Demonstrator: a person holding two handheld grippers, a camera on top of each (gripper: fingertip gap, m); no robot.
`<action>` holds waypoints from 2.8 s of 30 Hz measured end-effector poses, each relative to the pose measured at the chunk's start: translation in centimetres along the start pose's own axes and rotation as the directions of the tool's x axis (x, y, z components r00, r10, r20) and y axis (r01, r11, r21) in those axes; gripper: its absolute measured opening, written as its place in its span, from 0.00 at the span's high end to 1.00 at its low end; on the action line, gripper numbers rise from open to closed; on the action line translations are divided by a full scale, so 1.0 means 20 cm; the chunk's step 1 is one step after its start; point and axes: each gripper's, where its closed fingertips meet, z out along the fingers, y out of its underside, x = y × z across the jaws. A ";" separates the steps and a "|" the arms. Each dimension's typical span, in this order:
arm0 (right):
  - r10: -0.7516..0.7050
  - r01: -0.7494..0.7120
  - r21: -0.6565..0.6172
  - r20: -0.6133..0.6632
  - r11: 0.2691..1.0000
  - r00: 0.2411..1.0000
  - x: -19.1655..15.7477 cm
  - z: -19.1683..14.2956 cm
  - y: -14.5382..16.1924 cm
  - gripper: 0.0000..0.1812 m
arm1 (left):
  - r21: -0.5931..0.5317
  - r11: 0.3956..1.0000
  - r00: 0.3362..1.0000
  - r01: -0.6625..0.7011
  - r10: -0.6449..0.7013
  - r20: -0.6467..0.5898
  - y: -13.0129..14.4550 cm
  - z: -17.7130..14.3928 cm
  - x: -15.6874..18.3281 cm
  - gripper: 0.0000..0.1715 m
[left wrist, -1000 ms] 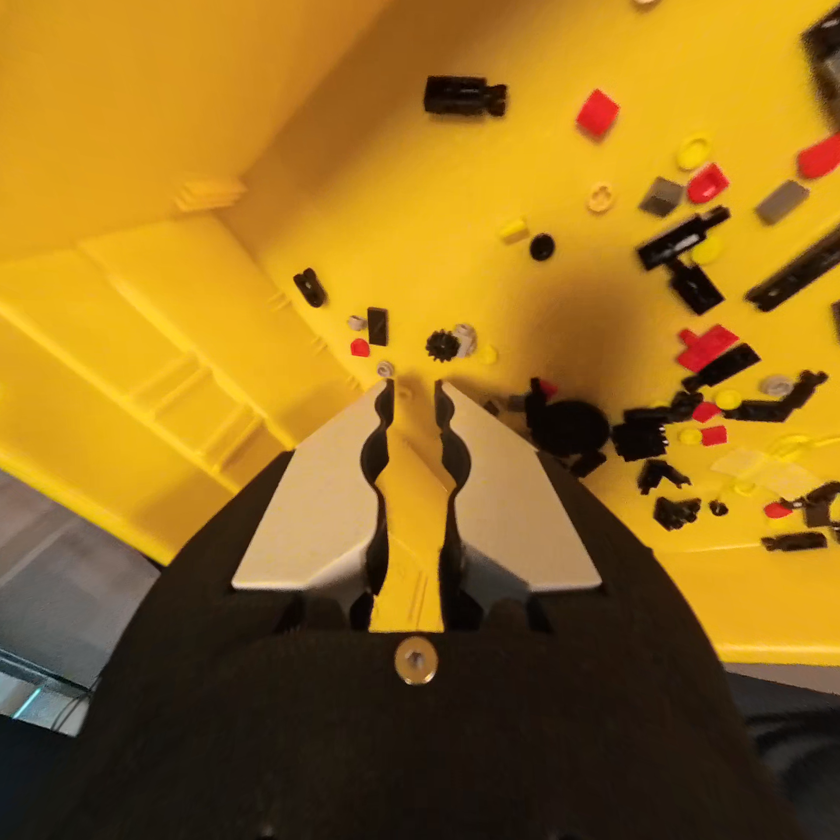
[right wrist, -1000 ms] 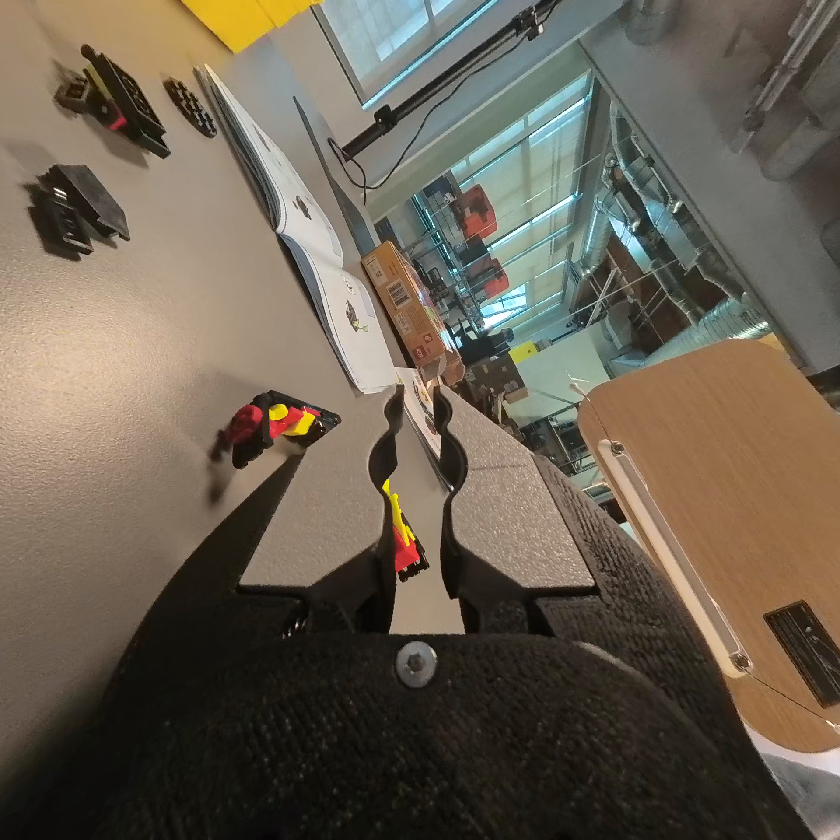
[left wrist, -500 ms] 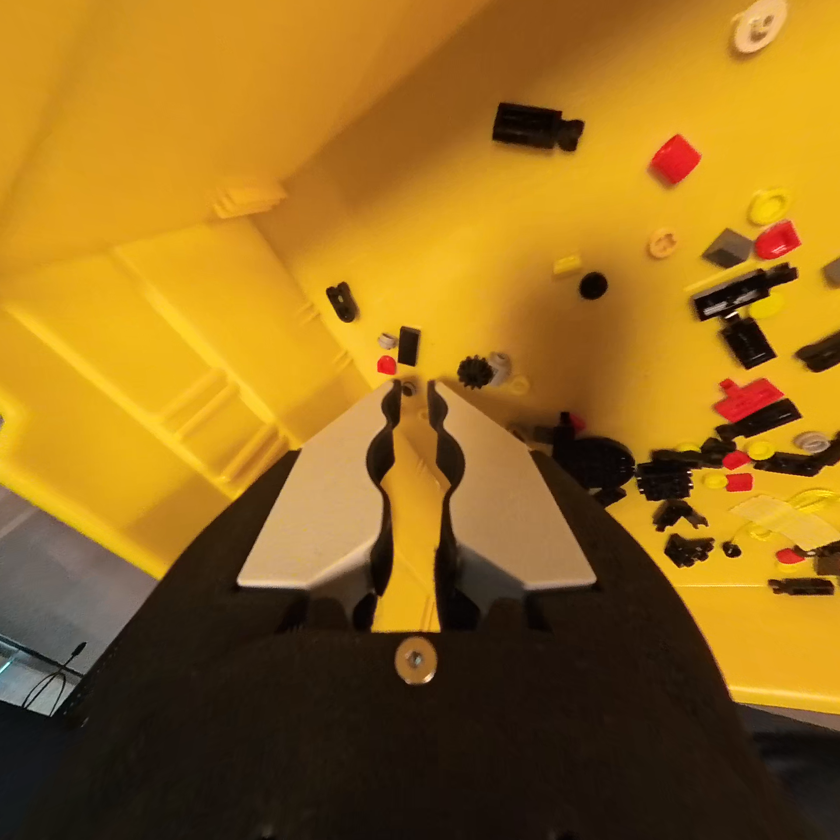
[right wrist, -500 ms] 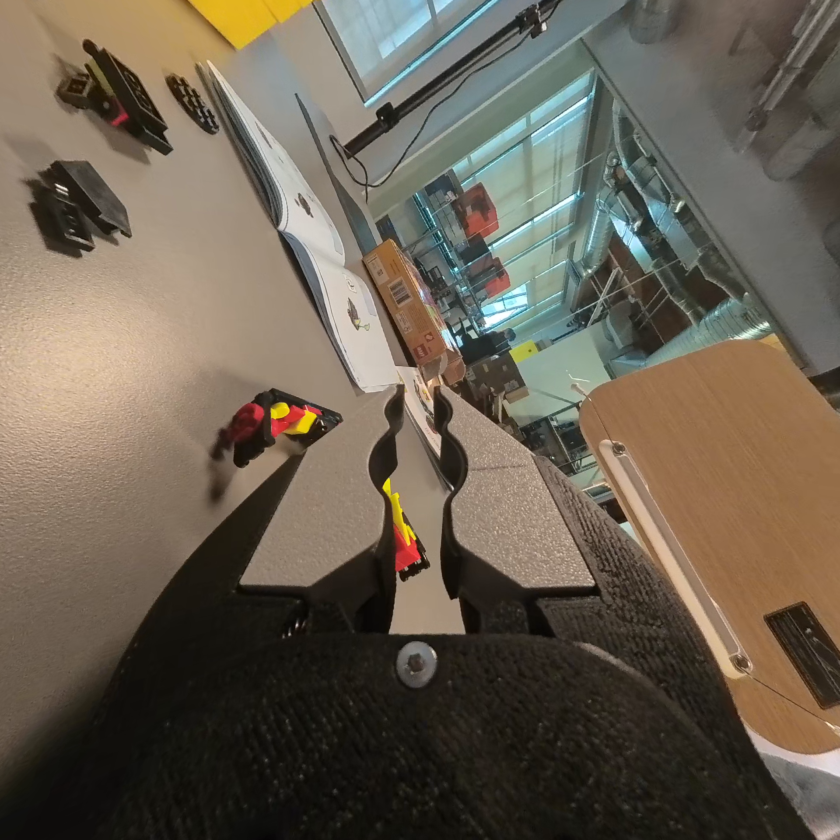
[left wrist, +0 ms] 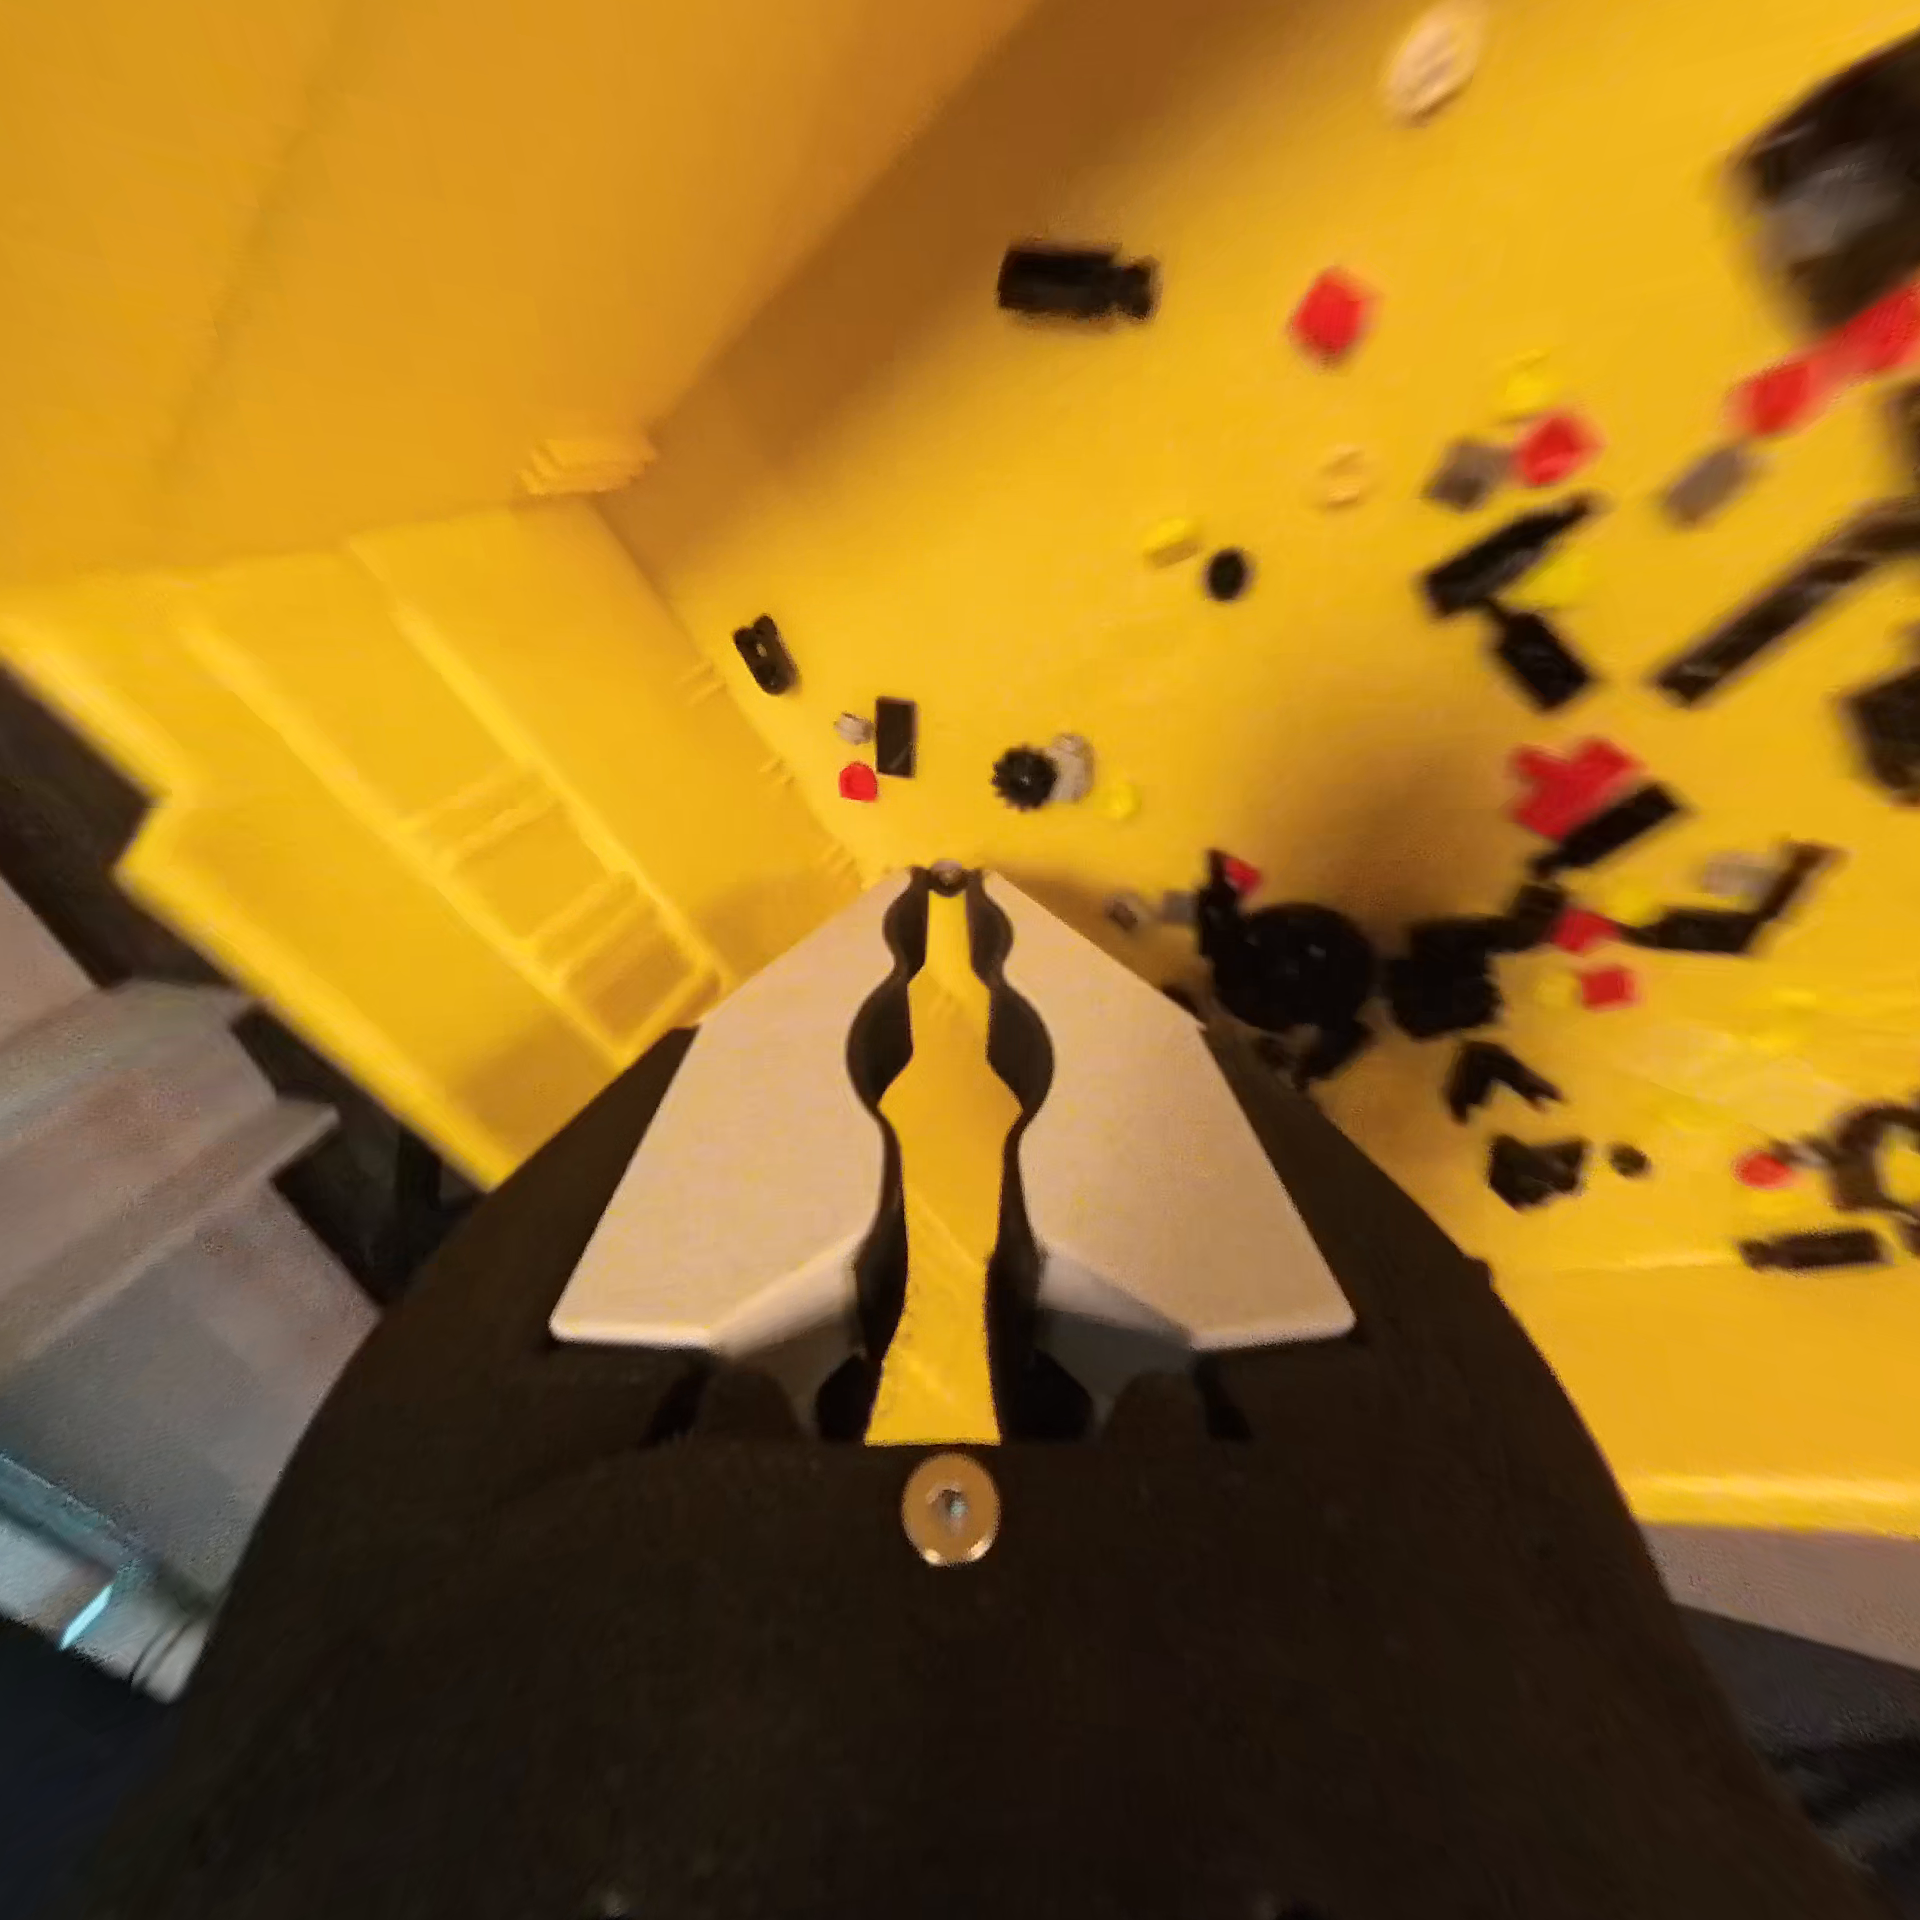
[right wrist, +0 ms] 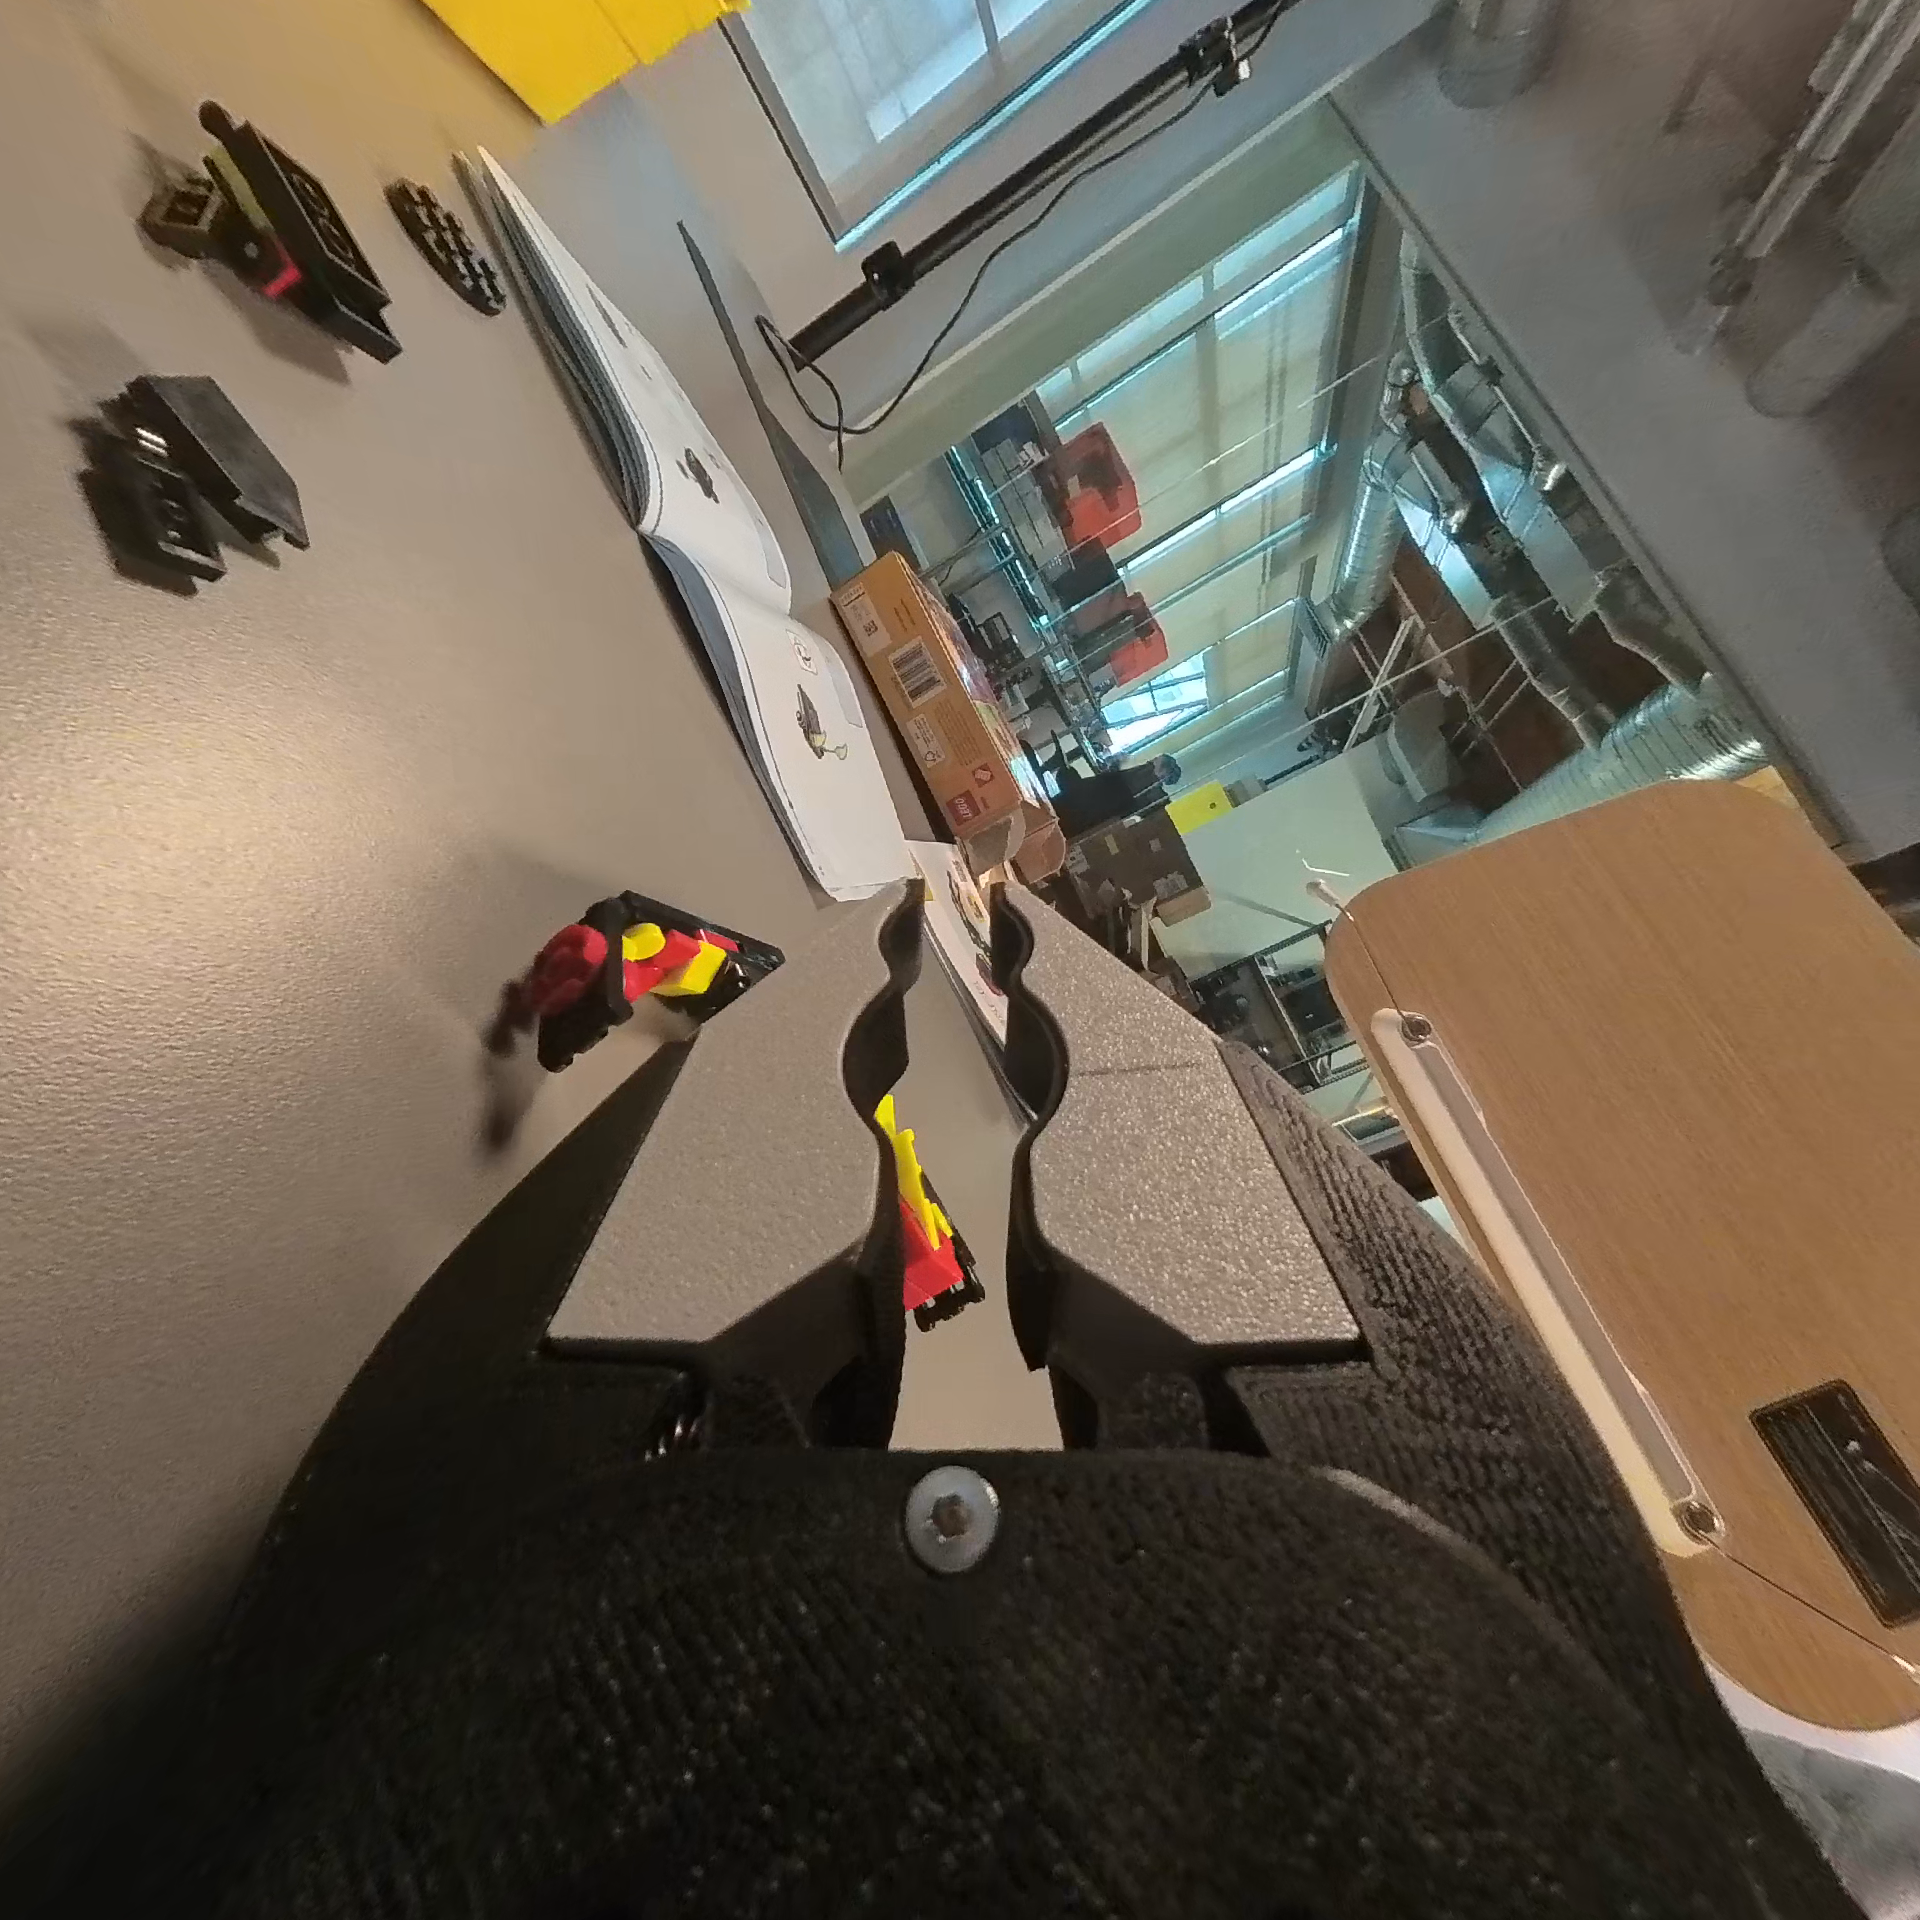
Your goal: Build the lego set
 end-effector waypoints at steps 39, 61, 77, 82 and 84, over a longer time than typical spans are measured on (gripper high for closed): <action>0.112 -0.111 0.021 -0.016 0.994 0.994 0.06 -0.01 0.01 0.94 | 0.773 0.533 0.600 -0.345 0.758 -0.255 -0.06 -0.50 1.74 0.69; 0.200 -0.200 0.022 0.027 0.979 0.979 0.04 -0.02 -0.01 0.91 | 0.872 0.301 0.547 -0.386 0.836 -0.047 0.06 -0.47 1.81 0.88; 0.661 -0.475 -0.473 0.637 0.742 0.397 -0.60 -0.11 -0.46 0.89 | 0.867 0.318 0.450 -0.384 0.884 -0.125 0.23 -0.43 1.82 0.88; 0.647 -0.431 -0.488 0.638 0.759 0.416 -0.66 -0.08 -0.46 0.92 | 0.872 0.307 0.448 -0.381 0.886 -0.116 0.23 -0.43 1.83 0.87; 0.649 -0.433 -0.489 0.641 0.757 0.411 -0.67 -0.08 -0.47 0.93 | 0.875 0.306 0.445 -0.376 0.888 -0.119 0.23 -0.43 1.84 0.85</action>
